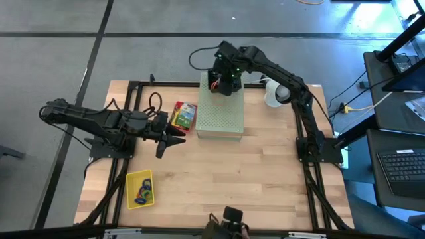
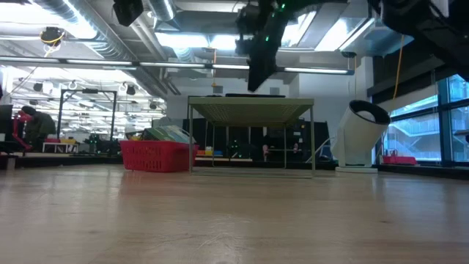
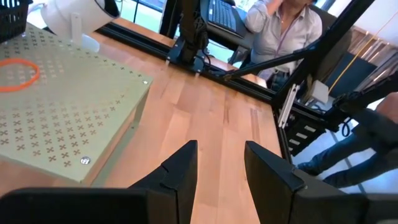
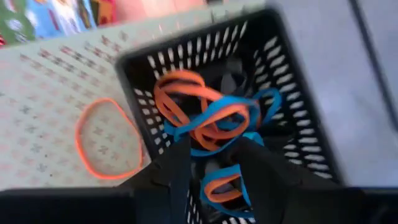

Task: Pick & Place Office Desk Supplies
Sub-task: Put the orange rubber band into the black bin

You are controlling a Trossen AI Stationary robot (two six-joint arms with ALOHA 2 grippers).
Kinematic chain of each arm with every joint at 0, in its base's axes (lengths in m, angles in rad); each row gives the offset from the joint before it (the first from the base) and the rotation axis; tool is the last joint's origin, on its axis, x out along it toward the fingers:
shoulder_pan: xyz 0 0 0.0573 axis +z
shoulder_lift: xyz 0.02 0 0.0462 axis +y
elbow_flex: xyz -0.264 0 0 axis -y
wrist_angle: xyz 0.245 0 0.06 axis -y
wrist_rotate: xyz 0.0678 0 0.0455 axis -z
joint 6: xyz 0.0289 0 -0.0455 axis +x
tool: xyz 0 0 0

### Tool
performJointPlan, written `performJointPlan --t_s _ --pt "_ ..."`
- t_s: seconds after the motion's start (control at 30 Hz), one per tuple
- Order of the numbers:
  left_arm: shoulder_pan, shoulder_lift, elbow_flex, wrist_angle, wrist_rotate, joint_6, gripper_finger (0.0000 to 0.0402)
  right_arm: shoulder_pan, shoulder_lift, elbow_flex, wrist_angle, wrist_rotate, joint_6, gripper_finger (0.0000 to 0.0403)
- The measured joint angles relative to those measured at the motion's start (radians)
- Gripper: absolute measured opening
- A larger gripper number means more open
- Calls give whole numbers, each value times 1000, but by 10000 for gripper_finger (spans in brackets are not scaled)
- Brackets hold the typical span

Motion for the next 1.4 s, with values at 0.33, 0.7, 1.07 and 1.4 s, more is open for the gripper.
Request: performJointPlan --t_s 0.33,0.7,1.07,1.4 --pt "0 0 0 -21 2 -3 127 13 2 1 24 -29 -8 104" --pt "0 0 0 -38 -2 -3 127 46 -7 1 -5 -59 -35 101" --pt "0 0 0 -38 -2 -3 127 99 -40 1 -106 -144 -93 101" --pt "0 0 1 -38 -2 -2 127 199 -38 1 -115 -127 -185 101"
